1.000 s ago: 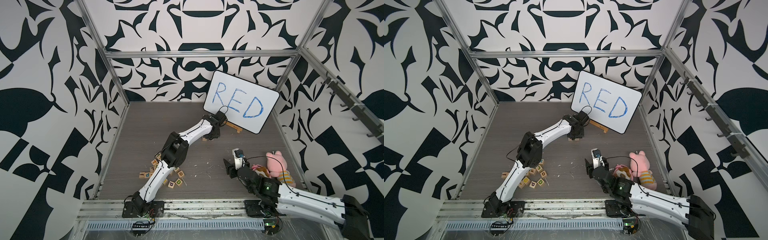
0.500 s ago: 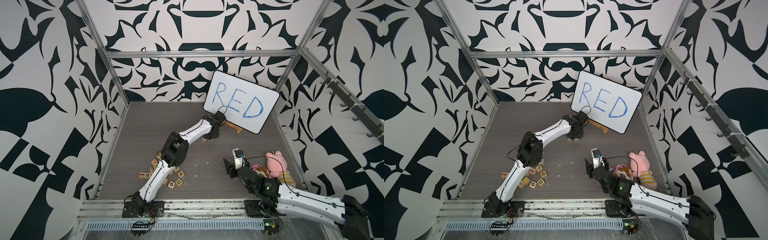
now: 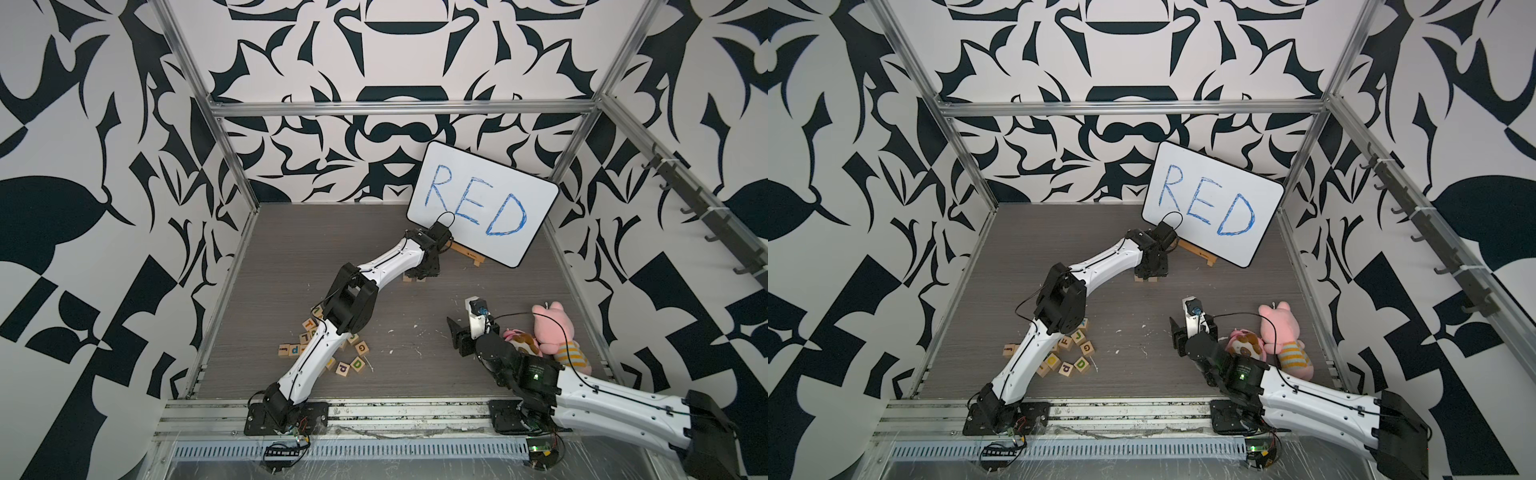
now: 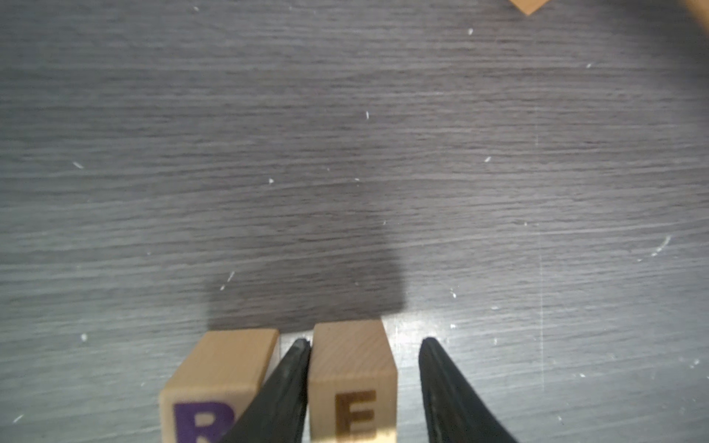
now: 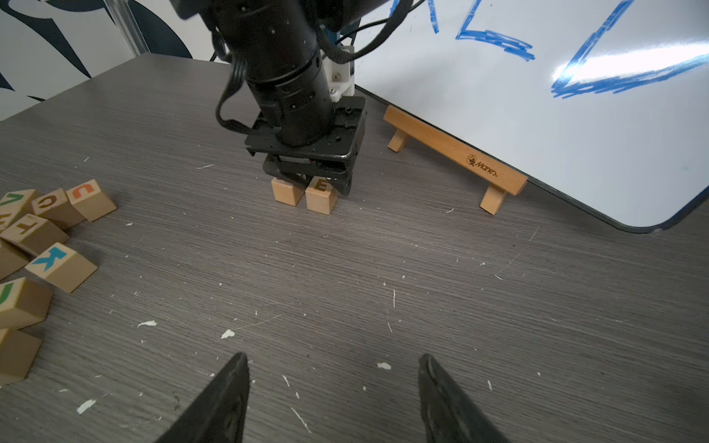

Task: Assemble the uppercase word "red" with letter blocks
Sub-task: Place the letter block at the center of the board, then move the letter block to the center of the board.

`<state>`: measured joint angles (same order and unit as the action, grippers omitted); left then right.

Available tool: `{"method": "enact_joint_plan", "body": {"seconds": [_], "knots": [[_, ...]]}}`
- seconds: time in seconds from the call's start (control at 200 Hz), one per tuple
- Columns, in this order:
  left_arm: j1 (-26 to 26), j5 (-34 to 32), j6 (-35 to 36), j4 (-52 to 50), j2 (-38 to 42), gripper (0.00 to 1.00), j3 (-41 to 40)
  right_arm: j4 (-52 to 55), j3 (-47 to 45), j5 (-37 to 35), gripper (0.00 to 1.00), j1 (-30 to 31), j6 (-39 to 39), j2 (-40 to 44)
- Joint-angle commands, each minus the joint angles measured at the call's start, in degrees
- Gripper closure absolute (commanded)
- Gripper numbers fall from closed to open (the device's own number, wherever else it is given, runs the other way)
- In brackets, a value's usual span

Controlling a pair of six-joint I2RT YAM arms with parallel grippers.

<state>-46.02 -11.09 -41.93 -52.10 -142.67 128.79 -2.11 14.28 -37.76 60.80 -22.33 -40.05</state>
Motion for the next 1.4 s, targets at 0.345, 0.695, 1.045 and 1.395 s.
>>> {"method": "enact_joint_plan", "body": {"seconds": [0.345, 0.695, 1.045, 1.395], "knots": [[0.07, -7.93, 2.04, 0.26, 19.95, 0.47, -12.97, -2.39, -0.13, -0.21, 0.32, 0.11, 0.42, 0.05], [0.06, -13.27, 0.14, 6.73, 46.96, 0.46, -44.97, -2.40, 2.15, 2.18, 0.32, 0.11, 0.74, -2.34], [0.25, -17.27, -7.28, 11.00, 73.03, 0.28, -71.08, -12.44, 4.18, 7.68, 0.31, 0.08, 4.03, -10.86], [0.60, -19.08, -16.05, 10.07, 93.34, 0.16, -87.11, -16.57, 11.06, 20.24, 0.31, 0.11, 6.74, -23.31]]}}
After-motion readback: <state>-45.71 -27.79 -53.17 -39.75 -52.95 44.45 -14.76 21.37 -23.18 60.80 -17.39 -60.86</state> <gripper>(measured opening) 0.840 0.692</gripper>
